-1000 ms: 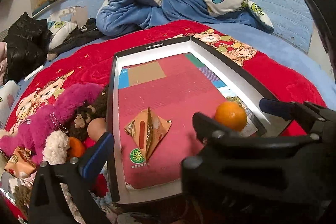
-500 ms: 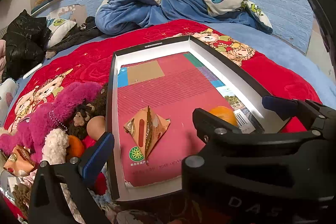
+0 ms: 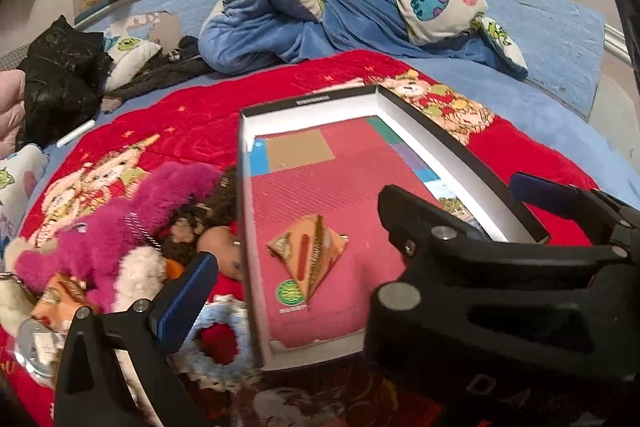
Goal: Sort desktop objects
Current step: 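Open the left gripper to drop the packet in the box while the right releases the orange, then move both grippers back to the heap of items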
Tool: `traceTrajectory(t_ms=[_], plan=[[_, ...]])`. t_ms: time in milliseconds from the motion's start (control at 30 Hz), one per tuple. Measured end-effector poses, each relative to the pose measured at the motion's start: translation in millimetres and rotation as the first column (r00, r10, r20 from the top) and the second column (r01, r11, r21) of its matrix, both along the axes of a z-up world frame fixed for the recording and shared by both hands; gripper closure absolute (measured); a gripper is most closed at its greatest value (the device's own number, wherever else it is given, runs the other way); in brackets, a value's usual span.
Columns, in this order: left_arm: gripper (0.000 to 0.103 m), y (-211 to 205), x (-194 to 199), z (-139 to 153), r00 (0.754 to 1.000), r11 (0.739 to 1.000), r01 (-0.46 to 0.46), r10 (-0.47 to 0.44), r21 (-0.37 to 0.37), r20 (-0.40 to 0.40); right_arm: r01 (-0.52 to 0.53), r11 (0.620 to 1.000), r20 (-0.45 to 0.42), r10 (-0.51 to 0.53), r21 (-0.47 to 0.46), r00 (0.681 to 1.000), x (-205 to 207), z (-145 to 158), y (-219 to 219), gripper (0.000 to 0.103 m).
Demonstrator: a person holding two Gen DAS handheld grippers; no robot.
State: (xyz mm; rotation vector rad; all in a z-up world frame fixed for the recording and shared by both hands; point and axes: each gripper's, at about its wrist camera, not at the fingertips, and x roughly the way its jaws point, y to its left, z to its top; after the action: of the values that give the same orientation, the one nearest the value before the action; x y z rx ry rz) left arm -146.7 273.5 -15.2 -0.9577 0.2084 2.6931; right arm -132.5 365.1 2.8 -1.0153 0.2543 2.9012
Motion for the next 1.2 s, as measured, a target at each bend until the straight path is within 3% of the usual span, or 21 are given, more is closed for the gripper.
traceTrajectory(t_ms=[300, 533, 700, 933, 1200], plan=[[0.0, -49, 32, 29, 0.991, 0.997, -0.08, 0.08, 0.0, -0.106, -0.077, 0.997, -0.109, 0.077, 0.003, 0.991, 13, 22, -36, 0.0], [0.0, -109, 54, 46, 0.982, 0.989, -0.144, 0.145, 0.019, -0.119, -0.144, 0.99, -0.143, 0.143, 0.002, 0.979, 28, 27, -69, 0.0], [0.0, -153, 67, 50, 0.974, 0.981, -0.189, 0.192, 0.034, -0.123, -0.236, 0.966, -0.16, 0.218, -0.103, 0.963, 39, 30, -83, 0.0], [0.0, -207, 81, 51, 0.955, 0.962, -0.267, 0.273, 0.063, -0.117, -0.26, 0.961, -0.191, 0.239, -0.093, 0.952, 49, 31, -105, 0.0], [0.0, -237, 92, 41, 0.953, 0.958, -0.28, 0.285, 0.06, -0.106, -0.274, 0.958, -0.183, 0.255, -0.085, 0.949, 54, 22, -122, 0.0]])
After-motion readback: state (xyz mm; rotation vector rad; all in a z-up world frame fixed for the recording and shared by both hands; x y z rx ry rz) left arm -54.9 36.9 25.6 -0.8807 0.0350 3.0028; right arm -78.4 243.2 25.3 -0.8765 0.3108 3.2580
